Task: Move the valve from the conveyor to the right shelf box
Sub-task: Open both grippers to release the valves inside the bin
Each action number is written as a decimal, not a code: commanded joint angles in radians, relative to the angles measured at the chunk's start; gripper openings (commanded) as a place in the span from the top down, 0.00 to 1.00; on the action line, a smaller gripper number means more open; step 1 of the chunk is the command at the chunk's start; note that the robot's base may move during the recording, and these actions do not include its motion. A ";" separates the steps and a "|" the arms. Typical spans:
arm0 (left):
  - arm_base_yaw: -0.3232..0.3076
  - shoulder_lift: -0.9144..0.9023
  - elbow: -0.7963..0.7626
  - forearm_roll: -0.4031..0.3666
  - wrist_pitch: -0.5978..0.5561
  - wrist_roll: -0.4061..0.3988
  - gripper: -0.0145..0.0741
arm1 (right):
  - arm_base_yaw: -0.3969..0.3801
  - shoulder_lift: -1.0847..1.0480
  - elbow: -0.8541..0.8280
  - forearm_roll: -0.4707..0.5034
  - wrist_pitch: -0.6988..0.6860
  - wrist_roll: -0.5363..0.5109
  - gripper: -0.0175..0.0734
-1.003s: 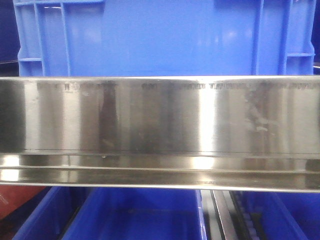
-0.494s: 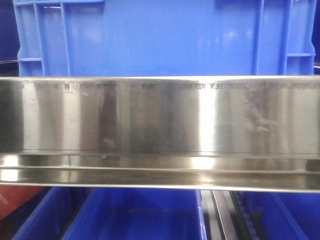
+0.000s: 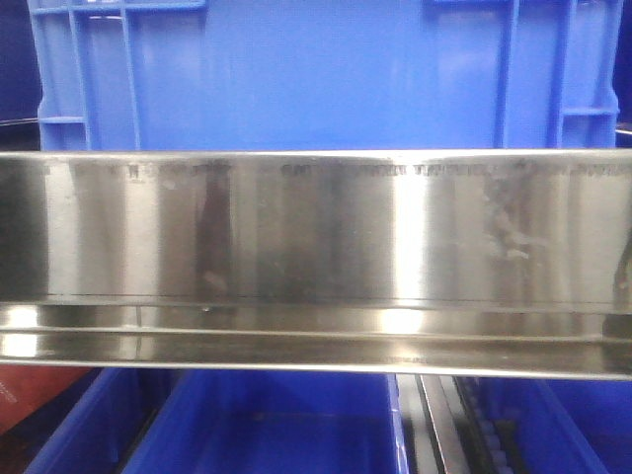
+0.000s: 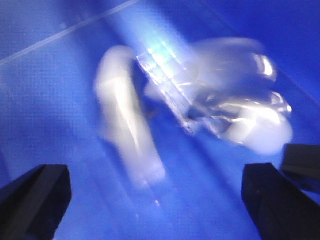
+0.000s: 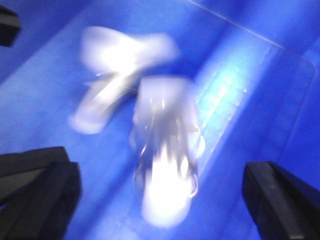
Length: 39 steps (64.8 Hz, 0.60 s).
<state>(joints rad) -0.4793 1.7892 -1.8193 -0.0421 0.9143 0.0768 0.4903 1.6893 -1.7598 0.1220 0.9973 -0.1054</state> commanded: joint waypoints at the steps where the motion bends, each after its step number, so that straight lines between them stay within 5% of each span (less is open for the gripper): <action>1: -0.003 -0.059 -0.010 0.001 0.012 0.000 0.16 | -0.001 -0.059 -0.009 -0.006 -0.010 -0.001 0.26; 19: -0.003 -0.237 -0.010 0.001 0.067 0.000 0.25 | -0.001 -0.247 -0.009 -0.006 -0.004 -0.001 0.64; 30: -0.003 -0.364 -0.010 0.036 0.116 0.000 0.65 | -0.001 -0.394 0.033 -0.026 -0.007 -0.001 0.98; 37: -0.003 -0.434 -0.004 0.091 0.148 -0.009 0.96 | -0.001 -0.493 0.119 -0.067 -0.041 0.034 0.98; 39: -0.003 -0.453 -0.002 0.109 0.160 -0.018 0.96 | -0.001 -0.524 0.157 -0.082 -0.057 0.039 0.98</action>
<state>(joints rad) -0.4793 1.3823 -1.8210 0.0265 1.0448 0.0768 0.4903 1.2340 -1.6714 0.0847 0.9826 -0.0873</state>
